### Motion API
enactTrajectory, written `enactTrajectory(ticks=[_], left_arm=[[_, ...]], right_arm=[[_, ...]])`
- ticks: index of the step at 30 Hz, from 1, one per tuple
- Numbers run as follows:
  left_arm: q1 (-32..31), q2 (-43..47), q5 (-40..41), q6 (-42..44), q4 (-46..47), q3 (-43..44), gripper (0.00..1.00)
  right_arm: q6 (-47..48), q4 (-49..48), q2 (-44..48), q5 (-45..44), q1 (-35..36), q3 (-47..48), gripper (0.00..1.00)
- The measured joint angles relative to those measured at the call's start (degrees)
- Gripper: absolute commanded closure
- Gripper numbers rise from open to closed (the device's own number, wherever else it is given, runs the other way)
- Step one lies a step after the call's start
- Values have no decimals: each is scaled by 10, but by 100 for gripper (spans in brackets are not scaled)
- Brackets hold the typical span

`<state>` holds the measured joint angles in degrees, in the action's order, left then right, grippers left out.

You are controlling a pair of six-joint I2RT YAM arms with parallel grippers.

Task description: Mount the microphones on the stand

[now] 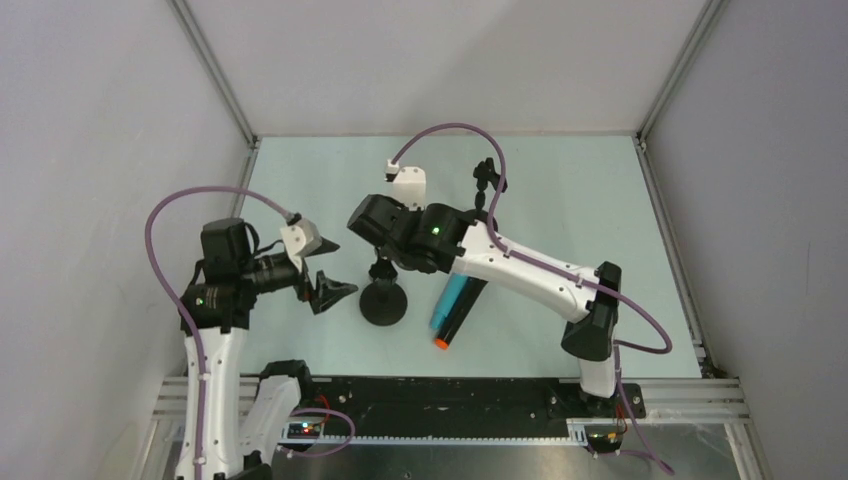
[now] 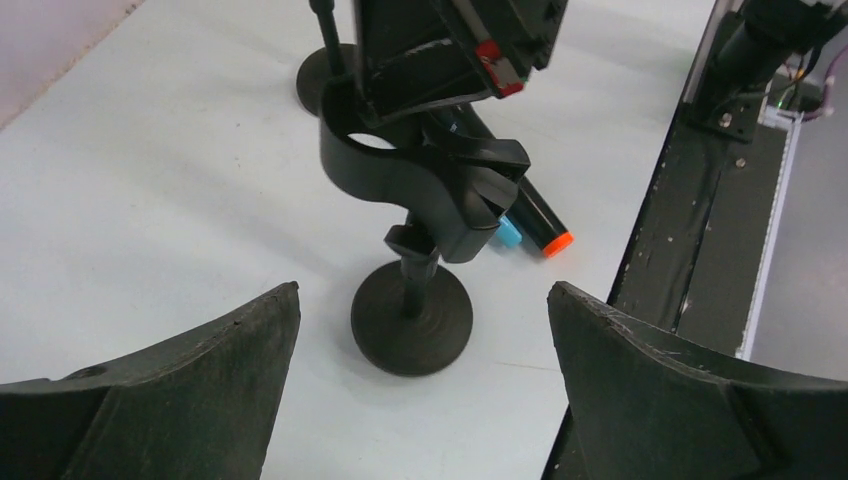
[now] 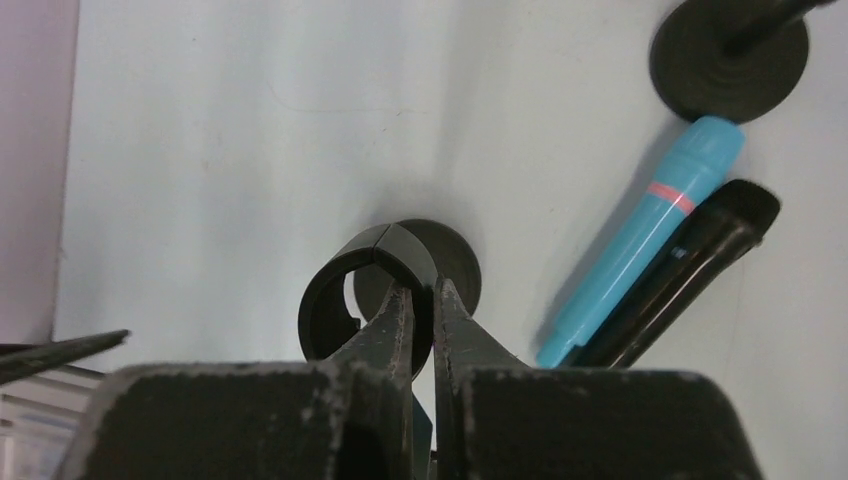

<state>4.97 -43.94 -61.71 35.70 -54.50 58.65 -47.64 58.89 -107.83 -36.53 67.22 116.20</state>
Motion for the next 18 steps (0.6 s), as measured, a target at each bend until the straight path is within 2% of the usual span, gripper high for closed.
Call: enactTrajectory(ticks=[3, 9, 12, 18], left_arm=[[-3, 11, -5, 35, -2, -17, 2], [-10, -47, -9, 80, 1, -14, 1], [-35, -59, -8, 97, 4, -20, 0], [-84, -25, -9, 108, 26, -58, 0]], right_arm=[[-54, 47, -30, -10, 12, 56, 100], [-129, 68, -51, -6, -1, 61, 100], [-146, 74, -52, -8, -19, 61, 100], [-171, 88, -57, -33, -32, 66, 100]])
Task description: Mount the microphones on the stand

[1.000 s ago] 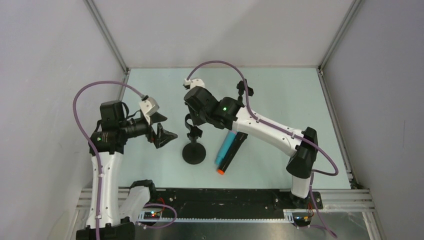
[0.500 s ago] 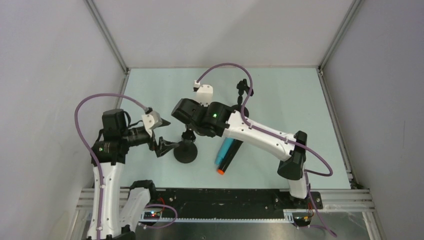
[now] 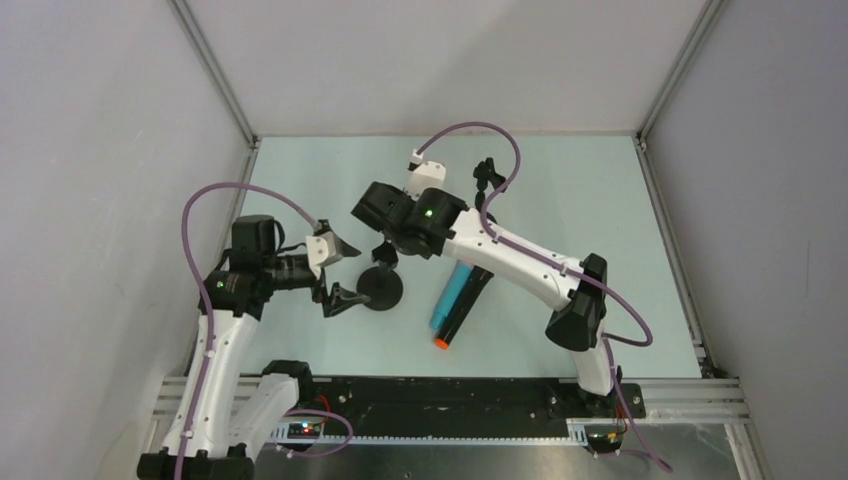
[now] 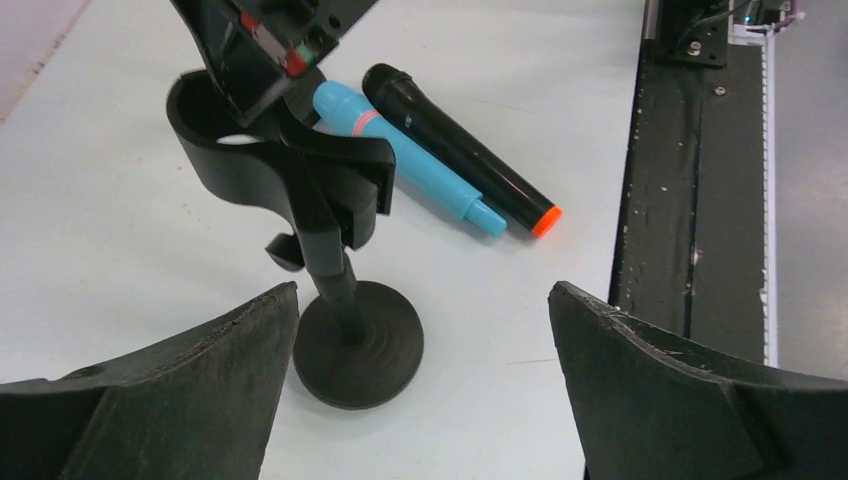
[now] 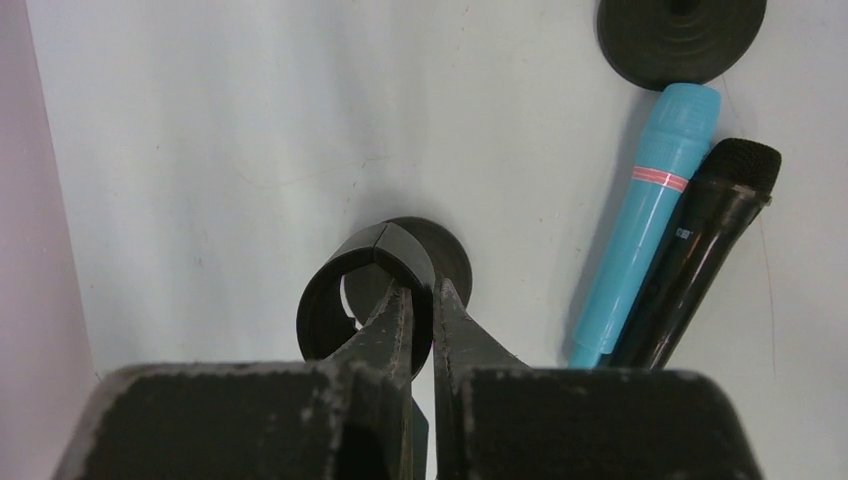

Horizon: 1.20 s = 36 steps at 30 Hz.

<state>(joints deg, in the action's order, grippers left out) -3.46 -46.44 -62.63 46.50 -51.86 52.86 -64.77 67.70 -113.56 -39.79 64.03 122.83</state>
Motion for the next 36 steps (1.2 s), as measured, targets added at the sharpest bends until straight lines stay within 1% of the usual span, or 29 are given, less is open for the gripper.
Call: enactTrajectory(ticks=[2, 6, 8, 16, 22, 27, 29, 30, 31, 32, 33, 34, 36], left_arm=[[-3, 2, 1, -6, 16, -1, 0], [-3, 5, 10, -16, 37, 2, 0], [-3, 9, 10, -21, 42, 3, 0], [-3, 18, 15, -26, 51, 6, 0], [-3, 22, 25, -27, 51, 6, 0], [-3, 24, 26, -30, 51, 6, 0], [-3, 24, 26, -31, 51, 6, 0], [-3, 24, 26, -32, 51, 6, 0], [-3, 24, 26, -33, 51, 6, 0], [-3, 24, 28, -35, 51, 6, 0], [-3, 24, 29, -36, 51, 6, 0], [-3, 24, 32, -37, 51, 6, 0], [-3, 24, 37, -38, 51, 6, 0]], right_arm=[[-1, 14, -16, -1, 0, 26, 100], [4, 59, -73, -5, 3, 120, 100], [5, 73, -85, -10, 6, 141, 100], [-3, 100, -71, -35, 21, 127, 100], [0, 144, -58, -42, 30, 120, 100], [-2, 147, -52, -44, 33, 111, 100], [-2, 139, -50, -42, 31, 99, 88], [-2, 131, -50, -43, 30, 94, 80], [-1, 122, -49, -39, 28, 90, 75], [0, 114, -48, -35, 25, 87, 65], [1, 108, -47, -28, 22, 86, 60], [1, 102, -47, -21, 18, 86, 46], [4, 95, -47, -8, 10, 86, 36]])
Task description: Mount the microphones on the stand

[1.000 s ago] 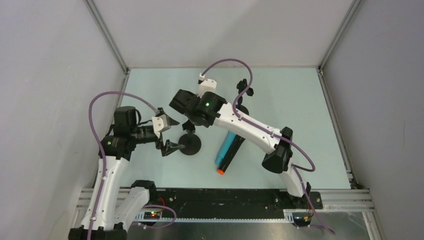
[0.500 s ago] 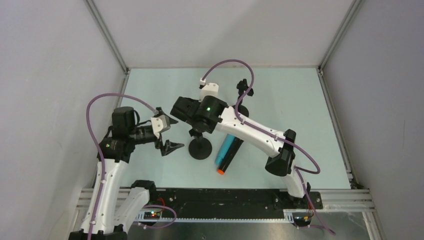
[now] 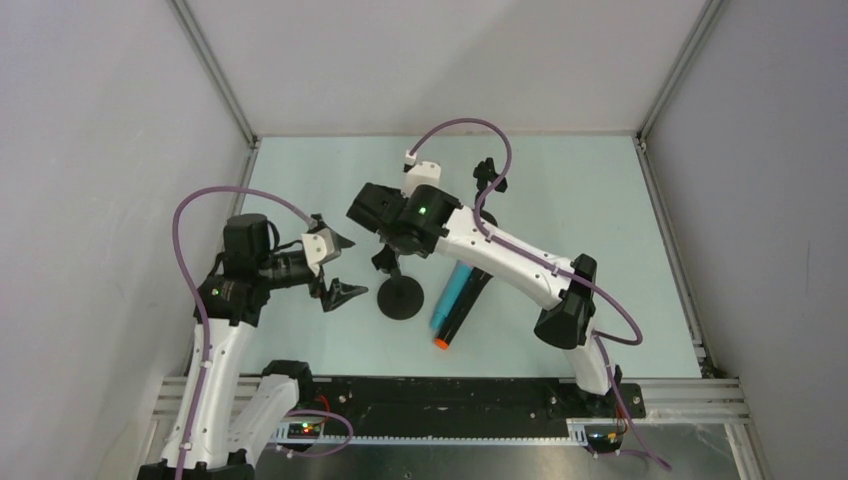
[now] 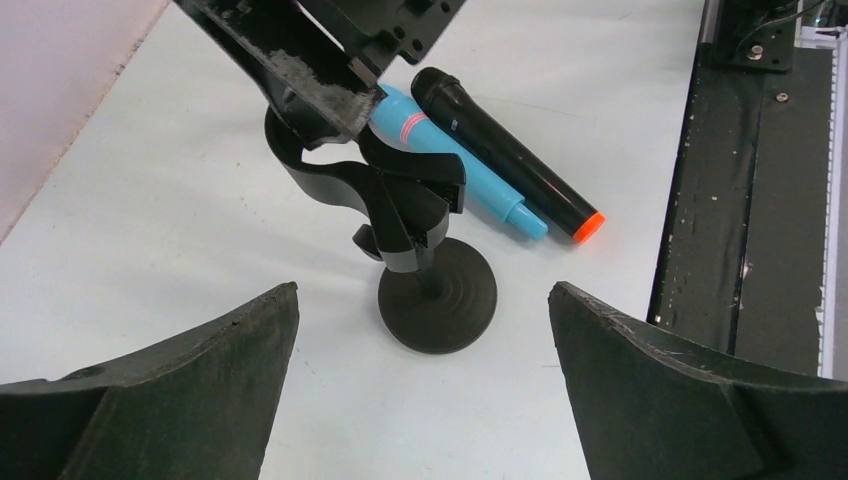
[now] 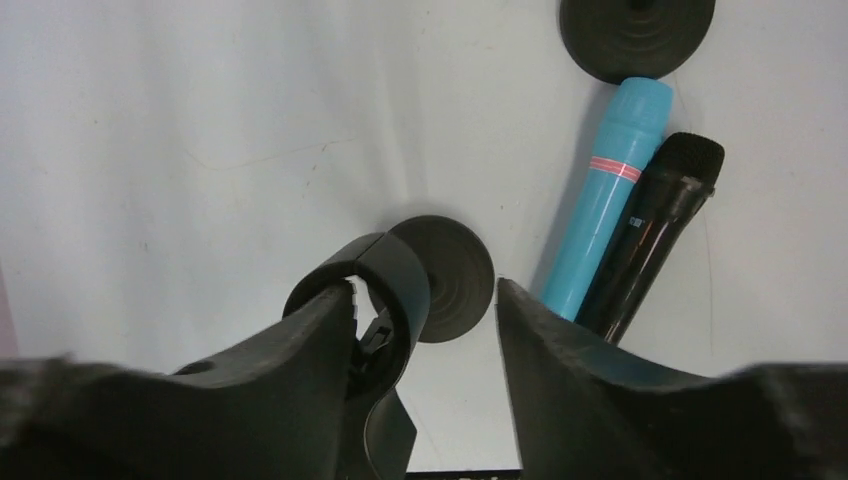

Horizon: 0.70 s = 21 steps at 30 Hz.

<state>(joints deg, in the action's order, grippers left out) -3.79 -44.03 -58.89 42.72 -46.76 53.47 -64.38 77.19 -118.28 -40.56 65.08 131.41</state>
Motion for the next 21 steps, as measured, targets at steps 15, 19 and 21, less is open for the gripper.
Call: enactTrajectory(ticks=[15, 19, 21], left_arm=[[0, 2, 13, -16, 1, 0, 0], [0, 1, 13, -43, 2, 0, 0], [-3, -3, 13, -59, 3, 0, 0]], right_arm=[[35, -1, 71, 17, -4, -8, 1], [22, -62, 248, 52, -14, -238, 5], [5, -88, 360, 71, -34, -387, 8]])
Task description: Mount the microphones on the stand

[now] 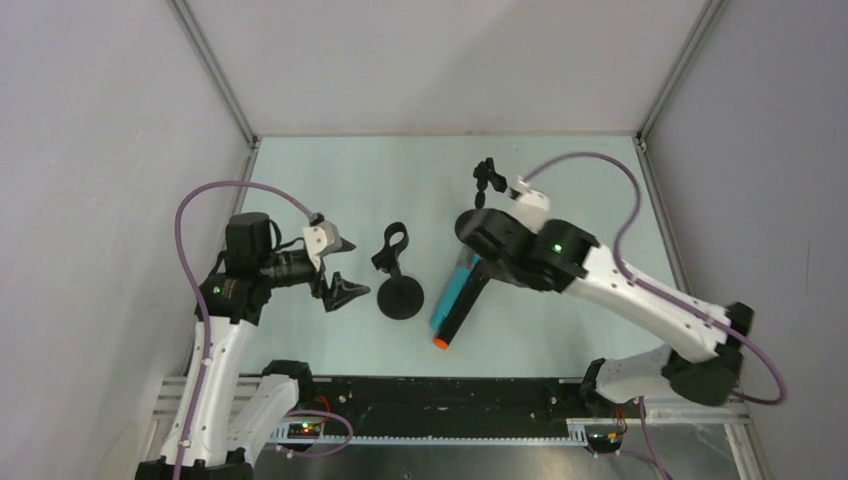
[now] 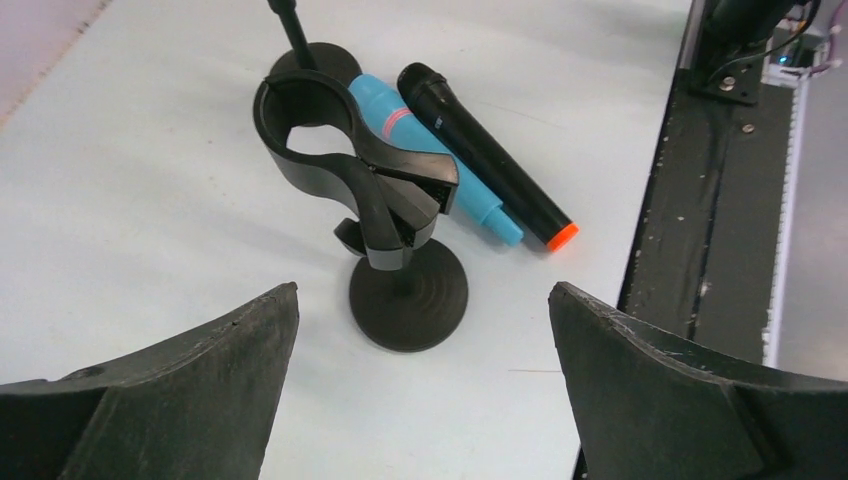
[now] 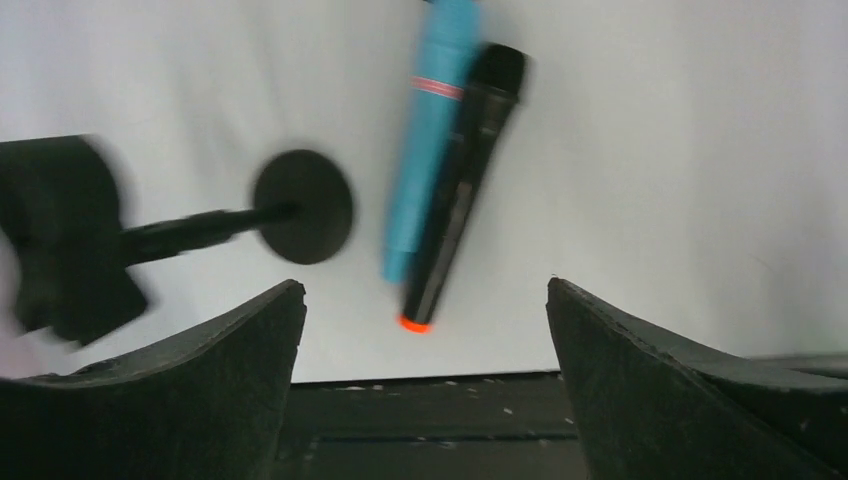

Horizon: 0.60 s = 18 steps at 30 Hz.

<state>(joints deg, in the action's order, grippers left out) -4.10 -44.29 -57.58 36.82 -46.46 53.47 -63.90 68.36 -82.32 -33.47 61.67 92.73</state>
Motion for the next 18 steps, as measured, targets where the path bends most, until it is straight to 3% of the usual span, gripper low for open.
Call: enactTrajectory(ticks=[2, 5, 11, 18], left_arm=[[-7, -4, 3, -22, 5, 0, 0], [-23, -6, 24, -78, 32, -3, 0], [-52, 39, 100, -190, 97, -31, 0], [-61, 74, 145, -269, 138, -61, 0]], right_arm=[[-24, 4, 61, 12, -20, -96, 11], [-57, 10, 70, 26, -26, -162, 15], [-79, -38, -46, 50, -31, -199, 22], [-73, -108, -97, 71, -70, -212, 25]])
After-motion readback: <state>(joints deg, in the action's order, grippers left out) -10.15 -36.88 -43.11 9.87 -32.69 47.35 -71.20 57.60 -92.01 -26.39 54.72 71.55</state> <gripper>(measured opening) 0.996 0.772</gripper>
